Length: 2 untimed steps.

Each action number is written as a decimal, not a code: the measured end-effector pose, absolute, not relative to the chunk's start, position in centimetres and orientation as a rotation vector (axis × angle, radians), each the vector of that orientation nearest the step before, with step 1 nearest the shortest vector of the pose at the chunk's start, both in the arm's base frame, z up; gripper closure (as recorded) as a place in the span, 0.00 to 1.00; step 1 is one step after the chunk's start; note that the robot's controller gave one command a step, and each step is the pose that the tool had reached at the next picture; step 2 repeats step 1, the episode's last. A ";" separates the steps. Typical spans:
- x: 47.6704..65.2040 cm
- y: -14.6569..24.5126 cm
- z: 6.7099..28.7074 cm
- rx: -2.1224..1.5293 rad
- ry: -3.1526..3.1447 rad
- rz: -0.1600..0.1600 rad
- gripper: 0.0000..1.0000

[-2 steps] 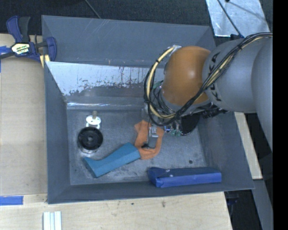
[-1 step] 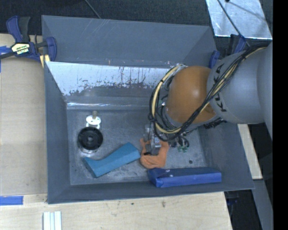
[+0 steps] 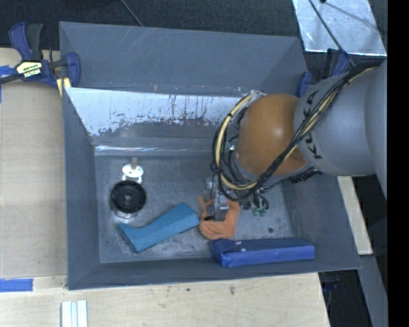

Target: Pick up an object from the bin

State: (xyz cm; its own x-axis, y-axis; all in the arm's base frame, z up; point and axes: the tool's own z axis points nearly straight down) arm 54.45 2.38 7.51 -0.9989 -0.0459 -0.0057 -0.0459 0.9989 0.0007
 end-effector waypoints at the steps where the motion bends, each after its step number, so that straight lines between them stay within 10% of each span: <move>1: 51.8 2.0 23.4 -0.121 3.134 0.000 1.00; 2: 51.8 2.0 23.4 -0.121 3.134 0.000 1.00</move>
Offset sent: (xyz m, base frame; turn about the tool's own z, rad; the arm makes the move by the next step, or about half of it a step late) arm 0.0000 0.0000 0.0000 0.0000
